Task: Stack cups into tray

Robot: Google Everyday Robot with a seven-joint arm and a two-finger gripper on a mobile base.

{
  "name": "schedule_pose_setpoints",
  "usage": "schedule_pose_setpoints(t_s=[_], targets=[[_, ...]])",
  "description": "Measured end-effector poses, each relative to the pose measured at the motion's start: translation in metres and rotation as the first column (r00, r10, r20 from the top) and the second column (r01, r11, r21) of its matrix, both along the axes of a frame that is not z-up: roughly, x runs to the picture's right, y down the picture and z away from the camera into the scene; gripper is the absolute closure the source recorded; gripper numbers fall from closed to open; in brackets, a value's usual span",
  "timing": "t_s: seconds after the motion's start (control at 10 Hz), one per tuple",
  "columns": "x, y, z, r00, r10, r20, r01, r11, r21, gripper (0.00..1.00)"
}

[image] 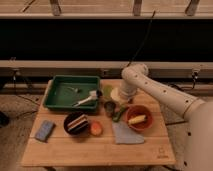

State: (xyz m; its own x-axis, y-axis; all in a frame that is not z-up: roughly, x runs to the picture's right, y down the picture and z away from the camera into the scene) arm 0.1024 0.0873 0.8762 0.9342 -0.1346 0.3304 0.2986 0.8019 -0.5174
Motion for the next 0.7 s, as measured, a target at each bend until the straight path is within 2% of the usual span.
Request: schedule_pose_setpoints(t_s=[0.4,0.7], targets=[[0.014,-0.006,0.006,0.999,0.01,-0.035,-0.01,0.9999,0.006,0.22],[0.022,-0.009,0.011,0.999,0.027,-0.047,-0.027,0.9996,-0.002,0.2]])
